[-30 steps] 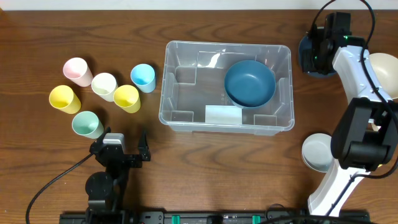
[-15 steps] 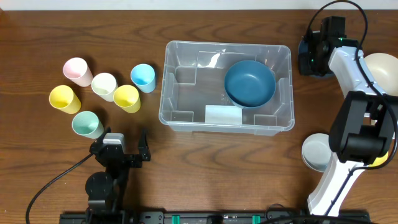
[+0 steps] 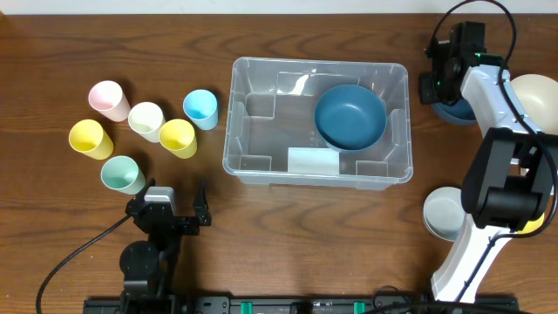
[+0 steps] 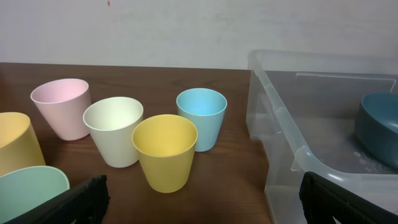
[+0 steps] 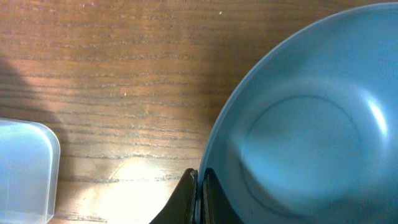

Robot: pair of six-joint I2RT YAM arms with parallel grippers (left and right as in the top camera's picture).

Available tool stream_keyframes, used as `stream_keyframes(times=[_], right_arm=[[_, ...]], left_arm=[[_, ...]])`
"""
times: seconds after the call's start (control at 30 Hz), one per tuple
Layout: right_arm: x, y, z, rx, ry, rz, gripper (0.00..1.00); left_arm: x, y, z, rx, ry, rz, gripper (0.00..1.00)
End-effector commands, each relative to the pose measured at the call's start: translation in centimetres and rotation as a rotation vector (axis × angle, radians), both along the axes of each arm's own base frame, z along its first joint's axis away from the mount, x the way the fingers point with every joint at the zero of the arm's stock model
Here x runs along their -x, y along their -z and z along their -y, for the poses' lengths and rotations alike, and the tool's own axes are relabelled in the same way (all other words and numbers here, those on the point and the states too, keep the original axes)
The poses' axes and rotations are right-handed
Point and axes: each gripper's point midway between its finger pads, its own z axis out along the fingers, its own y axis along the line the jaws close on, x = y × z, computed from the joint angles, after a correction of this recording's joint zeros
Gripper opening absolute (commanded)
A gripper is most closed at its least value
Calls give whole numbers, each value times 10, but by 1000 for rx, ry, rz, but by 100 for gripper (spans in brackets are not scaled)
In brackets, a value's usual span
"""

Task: Pack container
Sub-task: 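Grasp the second blue-grey bowl's rim with the right gripper, then carry the bowl into the bin and stack it on the first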

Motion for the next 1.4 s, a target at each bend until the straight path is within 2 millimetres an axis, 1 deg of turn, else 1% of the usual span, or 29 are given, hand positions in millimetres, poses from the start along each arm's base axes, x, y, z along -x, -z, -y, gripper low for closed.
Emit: stream_keyframes(times=[0.0,0.17,0.23,0.3,0.37,0.53,0.63,0.7,0.77,0.87,0.93,1.0,1.1,1.2,1.27,1.37], right_arm=[[-5,-4,-4,-11,-2,19,1],[-12,-9,-2,-5,11,48,1],[-17,-17,0,5,22,66,1],[-22,-29,1,7,22,81,1],[-28,-47,2,9,22,99,1],[-42,-106,2,15,20,168,1],[-44,-143,-4,-3,4,207,1],[-41,-166,-17,-37,-25,223,1],[-36,-184,-34,-71,-61,229,1],[-25,-205,-62,-100,-118,229,1],[-17,-215,-84,-111,-160,223,1],[-6,-224,-111,-117,-212,212,1],[14,-231,-154,-127,-301,191,1],[35,-229,-195,-133,-391,150,1],[49,-225,-218,-133,-442,115,1],[68,-217,-243,-108,-502,65,1]], left_arm=[[0,15,-1,-11,-7,-32,98],[0,15,-1,-11,-7,-32,98],[0,15,-1,-11,-7,-32,98],[0,15,-1,-11,-7,-32,98],[0,15,-1,-11,-7,-32,98],[0,15,-1,-11,-7,-32,98],[0,15,-1,-11,-7,-32,98],[0,15,-1,-11,-7,-32,98],[0,15,-1,-11,-7,-32,98],[0,15,-1,-11,-7,-32,98],[0,15,-1,-11,-7,-32,98],[0,15,-1,-11,-7,-32,98],[0,15,-1,-11,-7,-32,98],[0,15,-1,-11,-7,-32,98],[0,15,-1,-11,-7,-32,98],[0,15,-1,-11,-7,-32,98]])
